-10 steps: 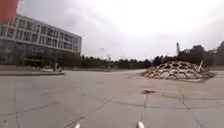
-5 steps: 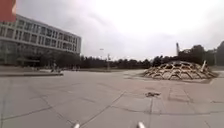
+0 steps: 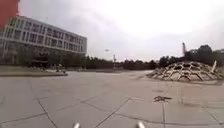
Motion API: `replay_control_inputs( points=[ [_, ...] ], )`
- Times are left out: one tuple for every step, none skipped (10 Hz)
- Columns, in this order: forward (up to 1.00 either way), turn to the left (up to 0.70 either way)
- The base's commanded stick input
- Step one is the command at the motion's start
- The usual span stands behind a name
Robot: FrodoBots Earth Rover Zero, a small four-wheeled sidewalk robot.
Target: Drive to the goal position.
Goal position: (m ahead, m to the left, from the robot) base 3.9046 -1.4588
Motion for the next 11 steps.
replay_control_inputs(
  points=[
    [0.5,0.1],
    [0.5,0.02],
    [0.5,0.0],
    [0.5,0.0],
    [0.5,0.0],
    [0.5,0.0],
    [0.5,0.0],
    [0.5,0.0],
    [0.5,0.0],
    [0.5,0.0],
    [0.5,0.0]
  ],
)
